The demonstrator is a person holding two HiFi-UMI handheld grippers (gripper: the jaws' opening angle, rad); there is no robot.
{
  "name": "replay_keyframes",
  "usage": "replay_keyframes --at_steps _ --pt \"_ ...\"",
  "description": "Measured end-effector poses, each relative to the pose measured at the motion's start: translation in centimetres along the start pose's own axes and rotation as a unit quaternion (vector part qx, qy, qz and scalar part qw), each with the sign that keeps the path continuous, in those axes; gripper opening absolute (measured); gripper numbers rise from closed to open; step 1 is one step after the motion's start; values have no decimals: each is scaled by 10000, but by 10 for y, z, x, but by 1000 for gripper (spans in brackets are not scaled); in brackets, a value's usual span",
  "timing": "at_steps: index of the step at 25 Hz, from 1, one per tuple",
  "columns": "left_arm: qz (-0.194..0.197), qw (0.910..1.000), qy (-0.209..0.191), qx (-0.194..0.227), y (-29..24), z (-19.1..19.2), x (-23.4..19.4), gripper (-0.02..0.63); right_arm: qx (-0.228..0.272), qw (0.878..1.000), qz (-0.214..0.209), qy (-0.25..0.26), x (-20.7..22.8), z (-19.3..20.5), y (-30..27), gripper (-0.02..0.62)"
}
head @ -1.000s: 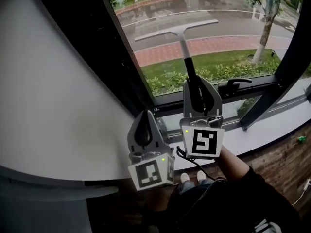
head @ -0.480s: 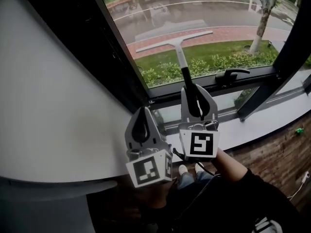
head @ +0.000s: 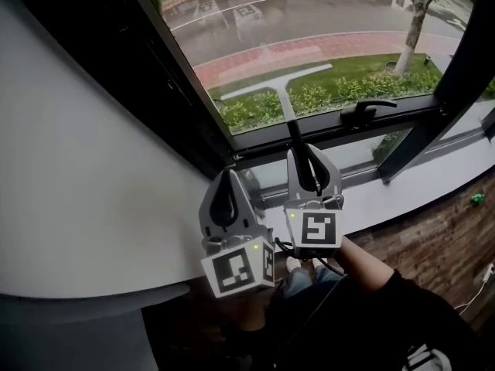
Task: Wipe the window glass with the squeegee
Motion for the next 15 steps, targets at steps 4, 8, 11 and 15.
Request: replay_keyframes --at_steps 4,8,11,15 --pt "6 9999 -24 -150 0 11 0 0 -202 9998 4 -20 -1 16 2 95" --pt "17 9996 -56 -286 0 20 -1 0 -401 9992 -21 -14 -3 32 2 95" --pt "34 9994 -51 -345 -2 26 1 0 -538 9985 -23 -43 -3 42 2 97" --pt "45 9989 -19 -459 -2 34 1 0 -724 9974 -25 -60 -5 54 2 95"
Point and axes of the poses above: the fingertips, and each gripper's own axes: y backward along the fingers, x to its right, z out of its underside, the point moved 4 cm from there along y, backward along the fingers, and after that the axes turned 2 degrees about y, right-handed, at the moved point
